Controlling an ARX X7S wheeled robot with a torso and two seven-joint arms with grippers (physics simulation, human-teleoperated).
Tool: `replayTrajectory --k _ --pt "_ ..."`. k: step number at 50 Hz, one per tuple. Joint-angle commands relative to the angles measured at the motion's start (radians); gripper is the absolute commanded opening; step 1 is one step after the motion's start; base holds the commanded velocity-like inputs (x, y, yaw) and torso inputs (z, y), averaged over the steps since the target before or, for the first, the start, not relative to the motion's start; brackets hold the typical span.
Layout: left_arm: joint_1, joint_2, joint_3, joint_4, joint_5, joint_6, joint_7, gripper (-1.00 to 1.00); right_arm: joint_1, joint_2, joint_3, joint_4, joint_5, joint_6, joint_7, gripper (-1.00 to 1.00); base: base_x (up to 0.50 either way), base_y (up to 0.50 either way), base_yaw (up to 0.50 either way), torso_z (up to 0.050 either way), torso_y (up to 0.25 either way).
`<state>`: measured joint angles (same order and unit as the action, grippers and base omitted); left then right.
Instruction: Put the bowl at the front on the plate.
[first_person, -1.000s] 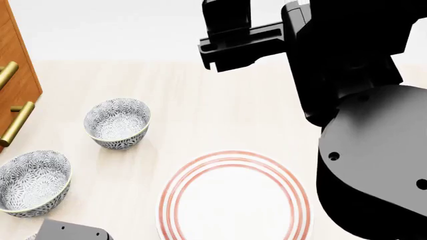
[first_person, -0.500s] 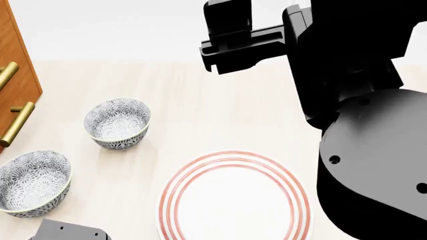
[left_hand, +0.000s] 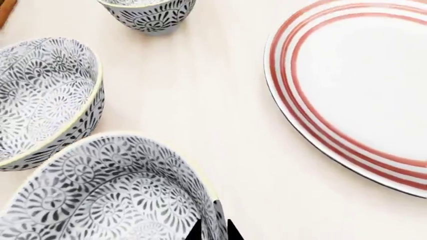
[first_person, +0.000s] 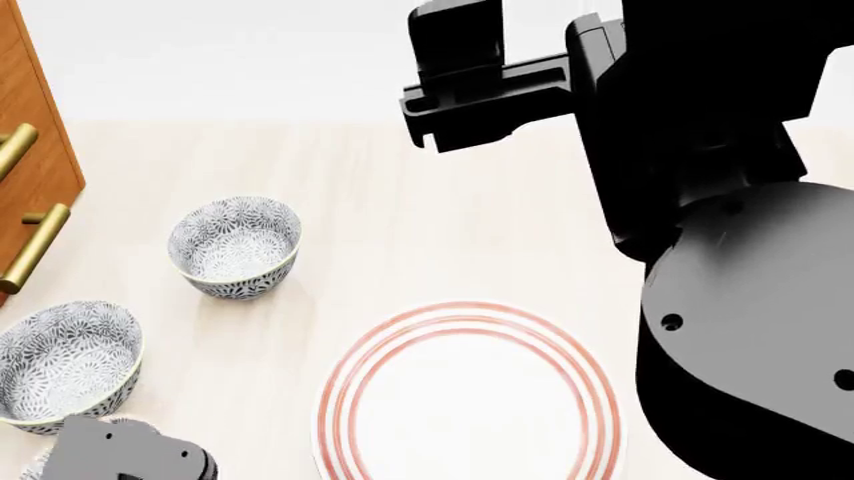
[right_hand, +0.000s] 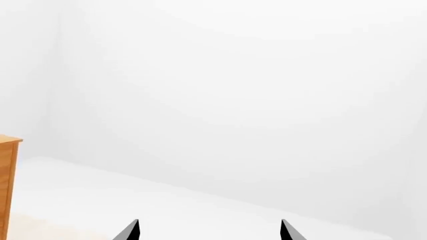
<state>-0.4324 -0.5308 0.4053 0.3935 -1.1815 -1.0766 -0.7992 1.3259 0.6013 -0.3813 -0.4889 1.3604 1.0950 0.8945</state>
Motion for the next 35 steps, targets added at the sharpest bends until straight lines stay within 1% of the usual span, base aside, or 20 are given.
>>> replayTrajectory --k 1,10,17,20,28,29,35 --pt "-0.018 -0.019 0.030 0.068 0.066 0.041 0.000 -1.00 0.007 -0.001 -0.007 0.003 -0.002 -0.003 -0.010 1.00 0.00 0.00 0.00 0.000 0.000" --pt "-0.031 -0.030 0.045 0.100 0.081 0.040 0.003 -1.00 0.018 -0.007 -0.016 0.011 -0.007 -0.002 -0.016 1.00 0.00 0.00 0.00 0.000 0.000" --pt "-0.041 -0.045 0.071 0.117 0.144 0.085 0.053 -1.00 0.021 -0.006 -0.018 0.007 -0.008 -0.004 -0.013 1.00 0.00 0.00 0.00 0.000 0.000" --pt "-0.045 -0.049 0.075 0.122 0.152 0.089 0.058 -1.00 0.016 -0.005 -0.018 0.008 -0.014 -0.010 -0.016 1.00 0.00 0.00 0.00 0.000 0.000" --pt "-0.051 -0.056 0.069 0.154 0.158 0.111 0.069 -1.00 0.025 -0.001 -0.021 0.002 -0.008 -0.005 -0.012 1.00 0.00 0.00 0.00 0.000 0.000" --pt "-0.050 -0.053 0.058 0.153 0.139 0.110 0.068 -1.00 0.024 0.000 -0.022 0.001 -0.009 -0.005 -0.013 1.00 0.00 0.00 0.00 0.000 0.000" --pt "-0.060 -0.058 0.067 0.175 0.149 0.112 0.071 -1.00 0.020 0.005 -0.019 -0.003 -0.003 -0.007 -0.007 1.00 0.00 0.00 0.00 0.000 0.000"
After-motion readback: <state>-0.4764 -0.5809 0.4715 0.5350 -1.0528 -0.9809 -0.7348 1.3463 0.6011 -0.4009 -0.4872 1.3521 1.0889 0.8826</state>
